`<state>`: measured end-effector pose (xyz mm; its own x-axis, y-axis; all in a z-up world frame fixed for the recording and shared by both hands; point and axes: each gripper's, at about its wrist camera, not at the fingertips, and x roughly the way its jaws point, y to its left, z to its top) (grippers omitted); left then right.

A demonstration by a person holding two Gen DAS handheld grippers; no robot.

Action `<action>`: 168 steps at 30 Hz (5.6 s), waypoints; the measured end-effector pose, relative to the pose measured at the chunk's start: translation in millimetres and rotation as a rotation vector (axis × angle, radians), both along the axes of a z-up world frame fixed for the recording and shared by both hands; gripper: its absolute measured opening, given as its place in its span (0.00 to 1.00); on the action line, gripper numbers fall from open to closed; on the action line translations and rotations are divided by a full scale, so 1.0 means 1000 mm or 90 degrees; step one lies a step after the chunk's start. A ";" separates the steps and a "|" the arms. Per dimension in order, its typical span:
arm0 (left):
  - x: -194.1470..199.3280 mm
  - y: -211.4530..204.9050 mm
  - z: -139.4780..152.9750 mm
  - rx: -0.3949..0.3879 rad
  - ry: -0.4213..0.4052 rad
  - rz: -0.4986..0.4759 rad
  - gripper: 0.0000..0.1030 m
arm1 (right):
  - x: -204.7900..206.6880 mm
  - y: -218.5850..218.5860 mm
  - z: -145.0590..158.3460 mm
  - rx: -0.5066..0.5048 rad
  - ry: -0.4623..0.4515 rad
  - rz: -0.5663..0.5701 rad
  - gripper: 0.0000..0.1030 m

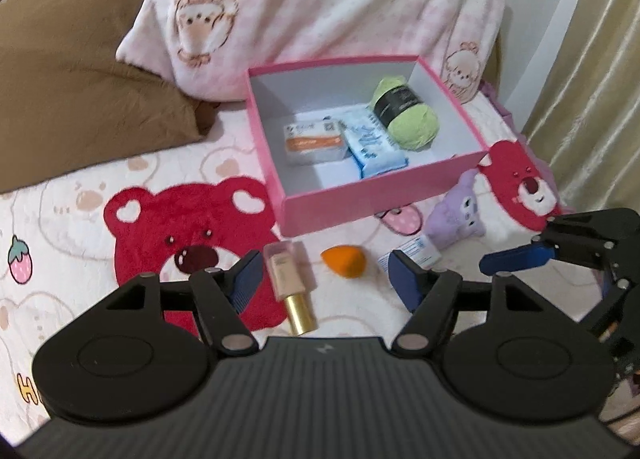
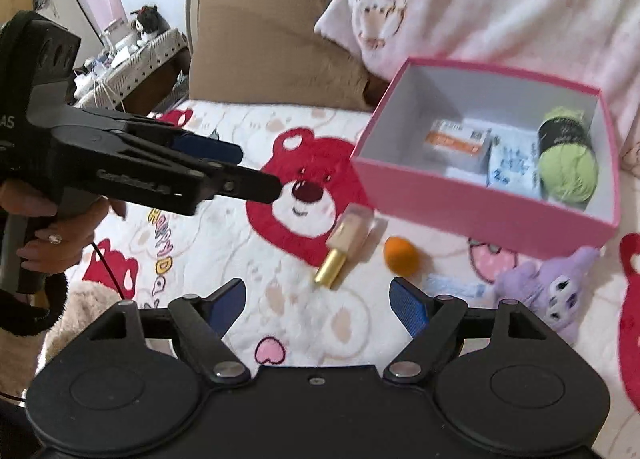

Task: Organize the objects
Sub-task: 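Open the left gripper and withdraw from the box, then move the left tool to the gold-capped foundation bottle and grasp it, then lift the foundation bottle with the left gripper into the pink box, then open the left gripper and withdraw from the box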

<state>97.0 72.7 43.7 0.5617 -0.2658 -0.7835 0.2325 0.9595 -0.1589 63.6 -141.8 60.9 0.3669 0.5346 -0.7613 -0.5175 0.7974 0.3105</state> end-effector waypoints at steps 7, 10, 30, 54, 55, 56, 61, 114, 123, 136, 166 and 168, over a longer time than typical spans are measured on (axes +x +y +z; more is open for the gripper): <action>0.010 0.011 -0.048 -0.030 0.015 0.043 0.63 | -0.003 0.035 -0.033 -0.042 -0.021 0.010 0.80; 0.009 0.016 -0.062 -0.025 0.016 0.044 0.63 | -0.001 0.047 -0.043 -0.043 -0.018 0.016 0.80; 0.022 0.029 -0.138 -0.100 0.026 0.073 0.57 | 0.030 0.103 -0.143 -0.108 -0.120 -0.010 0.73; 0.049 0.032 -0.170 -0.177 0.101 0.086 0.37 | 0.044 0.113 -0.162 -0.137 -0.155 -0.031 0.43; 0.047 0.033 -0.170 -0.181 0.108 0.084 0.37 | 0.040 0.112 -0.160 -0.139 -0.154 -0.028 0.42; 0.045 0.033 -0.170 -0.184 0.118 0.084 0.37 | 0.038 0.111 -0.160 -0.138 -0.149 -0.027 0.41; 0.036 0.028 -0.166 -0.189 0.147 0.071 0.37 | 0.026 0.100 -0.154 -0.115 -0.106 -0.039 0.39; -0.012 -0.103 -0.037 -0.206 -0.009 0.027 0.43 | -0.033 -0.036 -0.037 -0.059 -0.223 -0.092 0.40; 0.067 -0.116 0.013 -0.166 0.013 0.037 0.42 | 0.038 -0.050 0.004 -0.034 -0.211 -0.123 0.40; 0.201 -0.129 -0.037 -0.155 0.085 0.060 0.40 | 0.177 -0.067 -0.033 -0.035 -0.090 -0.191 0.39; 0.220 -0.132 -0.057 -0.094 0.076 0.072 0.47 | 0.203 -0.079 -0.056 -0.035 -0.037 -0.154 0.47; 0.207 -0.131 -0.043 -0.065 0.066 0.067 0.49 | 0.187 -0.081 -0.047 -0.031 -0.044 -0.141 0.47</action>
<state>304.2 -58.2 0.8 0.5076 -0.2914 -0.8108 0.1089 0.9552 -0.2751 250.3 -222.7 13.9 0.5232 0.3982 -0.7534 -0.3474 0.9070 0.2382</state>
